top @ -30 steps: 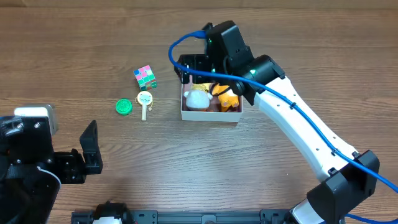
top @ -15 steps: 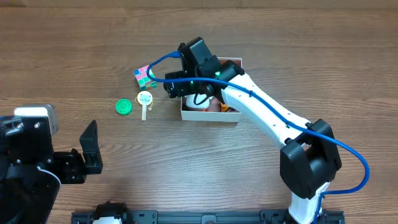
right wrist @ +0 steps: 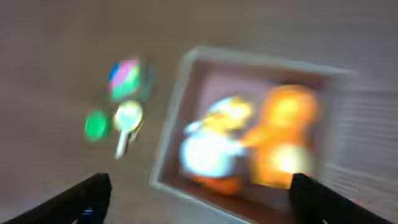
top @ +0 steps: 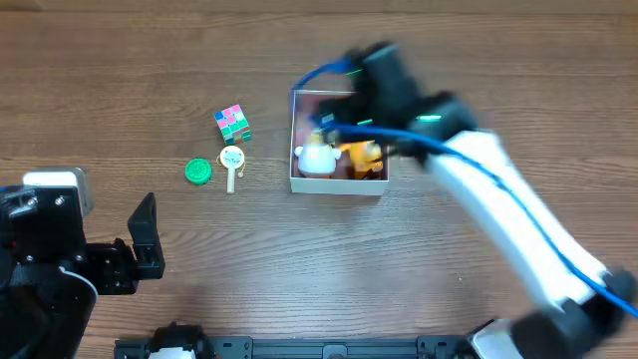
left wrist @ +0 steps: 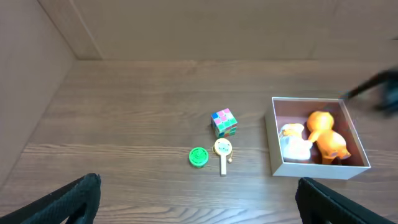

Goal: Pack container

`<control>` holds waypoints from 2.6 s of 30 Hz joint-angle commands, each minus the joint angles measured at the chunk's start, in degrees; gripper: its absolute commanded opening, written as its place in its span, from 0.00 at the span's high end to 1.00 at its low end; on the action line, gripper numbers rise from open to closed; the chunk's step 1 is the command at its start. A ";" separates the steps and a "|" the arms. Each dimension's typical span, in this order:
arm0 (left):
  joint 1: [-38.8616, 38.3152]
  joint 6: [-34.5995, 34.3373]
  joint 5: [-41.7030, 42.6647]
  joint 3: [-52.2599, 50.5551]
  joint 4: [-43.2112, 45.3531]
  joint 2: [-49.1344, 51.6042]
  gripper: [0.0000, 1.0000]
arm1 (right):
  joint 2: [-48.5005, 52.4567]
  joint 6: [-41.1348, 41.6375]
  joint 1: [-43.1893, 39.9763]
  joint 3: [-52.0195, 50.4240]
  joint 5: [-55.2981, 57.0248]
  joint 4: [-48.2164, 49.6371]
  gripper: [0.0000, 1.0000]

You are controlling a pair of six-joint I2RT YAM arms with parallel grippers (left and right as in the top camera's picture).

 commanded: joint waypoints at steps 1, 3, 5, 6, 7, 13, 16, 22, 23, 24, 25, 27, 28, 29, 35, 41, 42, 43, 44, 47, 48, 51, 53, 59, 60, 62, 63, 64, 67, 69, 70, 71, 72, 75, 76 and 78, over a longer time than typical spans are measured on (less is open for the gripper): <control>-0.11 1.09 -0.72 -0.15 0.17 0.17 0.00 | -8.50 5.01 -12.48 0.70 1.64 -3.74 0.00; -0.11 1.07 -0.72 -0.15 0.17 0.17 0.00 | -11.04 4.96 -21.09 0.68 -1.55 -6.36 0.00; -0.11 1.07 -0.72 -0.15 2.38 0.17 0.00 | -11.67 4.96 -27.80 0.68 -4.50 -8.98 0.00; -0.11 0.92 -0.35 -0.15 3.41 0.17 0.00 | -11.54 4.98 -30.56 0.66 -5.55 -10.62 0.00; -0.11 0.87 0.79 -0.15 3.98 0.17 0.00 | -11.26 4.98 -32.61 0.61 -6.08 -12.15 0.00; -0.11 0.85 8.22 -0.15 5.68 0.17 0.00 | -9.92 4.96 -35.89 0.57 -6.01 -14.78 0.00; -0.11 1.29 13.16 -0.15 7.89 0.17 0.00 | -9.88 4.96 -35.89 0.57 -6.01 -14.75 0.00; -0.11 -2.67 9.03 -0.17 9.16 5.92 0.00 | -9.88 4.96 -35.89 0.57 -6.01 -14.75 0.00; -0.11 -2.84 8.68 -0.17 8.68 8.87 0.00 | -9.88 4.96 -35.89 0.57 -6.01 -14.75 0.00; -0.11 -2.73 8.63 -0.17 8.22 12.35 0.00 | -9.88 4.96 -35.89 0.57 -6.01 -14.75 0.00; -0.11 -2.49 8.66 -0.17 8.02 16.31 0.00 | -9.88 4.96 -35.89 0.57 -6.01 -14.78 0.00; -0.13 -2.58 9.31 -0.17 8.09 24.46 0.00 | -9.86 4.96 -35.89 0.57 -6.01 -14.75 0.00; -0.13 -2.58 10.51 -0.17 8.24 28.81 0.00 | -9.88 4.96 -35.89 0.57 -6.01 -14.75 0.00; -0.13 -2.62 11.15 -0.15 8.48 32.17 0.00 | -9.88 4.96 -35.89 0.57 -6.01 -14.75 0.00; -0.61 -5.90 13.09 -0.15 13.60 51.32 0.11 | -9.88 4.96 -35.89 0.57 -6.01 -14.75 0.00; -4.90 -8.11 11.98 -0.15 18.91 63.39 0.12 | -9.88 4.96 -35.89 0.57 -6.01 -14.78 0.00; -5.68 -10.71 9.33 -0.15 19.58 65.05 0.14 | -9.88 4.96 -35.89 0.57 -6.01 -14.75 0.00; -6.43 -13.55 6.99 -0.15 20.33 66.79 0.14 | -9.88 4.96 -35.89 0.57 -6.01 -14.78 0.00; -6.86 -14.51 6.69 -0.15 21.09 68.11 0.14 | -9.88 4.96 -35.89 0.57 -6.01 -14.75 0.00; -7.04 -20.74 5.11 -0.15 22.56 70.82 0.15 | -9.88 4.96 -35.89 0.57 -6.01 -14.75 0.00; -7.04 -23.71 4.28 -0.15 23.43 71.89 0.14 | -9.88 4.96 -35.89 0.57 -6.01 -14.75 0.00; -7.02 -26.36 3.87 -0.15 24.85 73.02 0.14 | -9.88 4.96 -35.89 0.57 -6.01 -14.75 0.00; -7.02 -27.08 3.67 -0.15 25.51 73.33 0.13 | -9.88 4.96 -35.89 0.57 -6.01 -14.75 0.00; -7.37 -27.74 2.16 -0.17 24.26 76.70 0.17 | -9.88 4.96 -35.89 0.57 -6.01 -14.75 0.00; -7.37 -27.74 2.16 -0.17 24.11 77.13 0.18 | -9.88 4.96 -35.89 0.57 -6.01 -14.75 0.00; -7.37 -27.74 2.21 -0.17 23.98 78.09 0.20 | -9.88 4.96 -35.89 0.57 -6.01 -14.75 0.00; -7.37 -27.74 2.19 -0.17 23.91 78.51 0.22 | -9.86 4.96 -35.89 0.57 -6.01 -14.75 0.00; -7.37 -27.74 2.16 -0.17 23.85 78.82 0.23 | -9.88 4.96 -35.89 0.57 -6.01 -14.75 0.00; -7.34 -27.69 1.57 -0.17 23.80 79.10 0.32 | -9.88 4.96 -35.89 0.57 -6.01 -14.75 0.00; -7.34 -27.30 0.46 -0.17 23.74 79.10 0.43 | -9.88 4.96 -35.89 0.57 -6.01 -14.75 0.00; -7.34 -26.80 0.48 -0.17 23.78 79.10 0.48 | -9.88 4.96 -35.89 0.57 -6.01 -14.78 0.00; -7.34 -25.75 0.52 -0.15 23.85 79.10 0.53 | -9.88 4.96 -35.89 0.57 -6.01 -14.78 0.00; -7.34 -24.28 0.55 0.15 23.63 79.08 0.55 | -9.88 4.96 -35.89 0.57 -6.01 -14.75 0.00; -7.39 -19.23 0.52 3.32 19.93 78.99 0.62 | -9.88 4.96 -35.89 0.57 -6.01 -14.75 0.00; -7.41 -17.86 0.48 5.53 17.66 78.90 0.65 | -9.88 4.96 -35.89 0.57 -6.01 -14.78 0.00; -7.52 -16.37 0.52 12.24 11.58 78.55 0.67 | -9.88 4.96 -35.89 0.57 -6.01 -14.75 0.00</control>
